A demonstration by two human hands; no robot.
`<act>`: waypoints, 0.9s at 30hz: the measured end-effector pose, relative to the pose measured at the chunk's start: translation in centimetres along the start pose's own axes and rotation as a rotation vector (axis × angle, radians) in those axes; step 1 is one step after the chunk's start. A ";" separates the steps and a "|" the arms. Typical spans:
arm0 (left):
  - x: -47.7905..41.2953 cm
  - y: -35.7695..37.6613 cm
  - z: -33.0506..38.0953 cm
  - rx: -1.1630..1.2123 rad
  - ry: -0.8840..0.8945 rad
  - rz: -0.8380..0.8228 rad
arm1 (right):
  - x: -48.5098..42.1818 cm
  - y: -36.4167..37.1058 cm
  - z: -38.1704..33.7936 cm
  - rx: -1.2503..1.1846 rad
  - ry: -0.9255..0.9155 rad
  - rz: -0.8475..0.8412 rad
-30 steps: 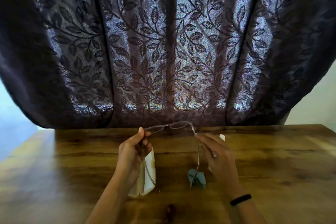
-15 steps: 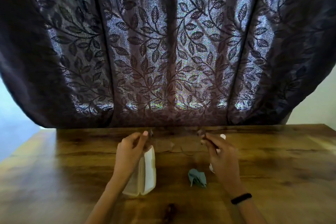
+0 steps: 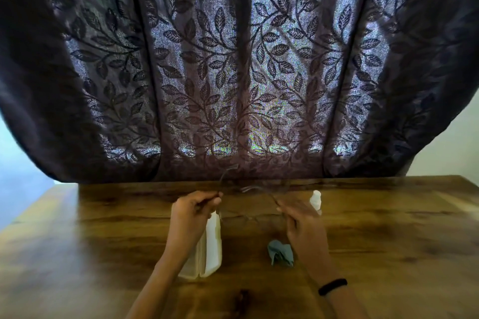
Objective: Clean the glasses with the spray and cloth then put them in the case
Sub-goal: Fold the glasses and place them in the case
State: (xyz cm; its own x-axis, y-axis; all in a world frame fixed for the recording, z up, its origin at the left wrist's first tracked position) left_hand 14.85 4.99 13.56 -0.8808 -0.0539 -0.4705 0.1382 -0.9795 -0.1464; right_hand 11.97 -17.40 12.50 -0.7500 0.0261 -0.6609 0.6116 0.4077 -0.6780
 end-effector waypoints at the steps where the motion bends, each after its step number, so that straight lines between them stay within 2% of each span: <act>1: 0.0 0.1 0.4 -0.012 0.023 -0.002 | 0.2 0.3 -0.7 0.064 -0.065 -0.010; 3: 0.0 0.1 1.0 -0.031 0.064 0.003 | 0.5 0.6 -2.0 0.140 -0.170 -0.008; 5: 0.0 -0.1 1.2 -0.025 0.078 0.018 | 0.6 0.8 -2.0 0.106 -0.167 -0.006; 9: 0.1 -0.6 1.2 -0.014 0.088 0.043 | 0.3 0.8 0.8 -0.122 0.083 0.013; 11: 0.1 -0.8 1.0 -0.012 0.084 0.049 | 0.4 1.4 2.0 -0.214 0.183 -0.037; 13: 0.1 -0.9 0.8 -0.013 0.082 0.059 | 0.6 1.9 2.5 -0.307 0.246 -0.097; 16: 0.1 -0.7 1.1 -0.022 0.105 0.066 | 0.8 2.0 3.0 -0.384 0.308 -0.097; 21: 0.3 0.8 1.9 -0.171 0.191 -0.043 | 1.0 2.6 4.2 -0.497 0.411 -0.090; 25: 0.8 2.5 1.9 -0.393 0.270 -0.158 | 1.0 2.9 3.8 -0.523 0.407 -0.091; 27: 1.2 3.4 1.0 -0.471 0.256 -0.232 | 0.8 2.9 3.6 -0.516 0.394 -0.089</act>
State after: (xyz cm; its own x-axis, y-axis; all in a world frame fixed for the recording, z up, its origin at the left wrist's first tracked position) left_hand 13.84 1.44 13.41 -0.7828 0.2580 -0.5662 0.1923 -0.7651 -0.6145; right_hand 14.05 -19.44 8.83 -0.8882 0.2644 -0.3758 0.4173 0.8065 -0.4188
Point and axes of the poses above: each hand's wrist, its own x-axis away from the middle knuckle, its own y-axis out of the palm, z = x × y, the point moved 10 cm from there along -x, towards the middle knuckle, and after that the axes turned 14 degrees about x, right-handed, at the moved point
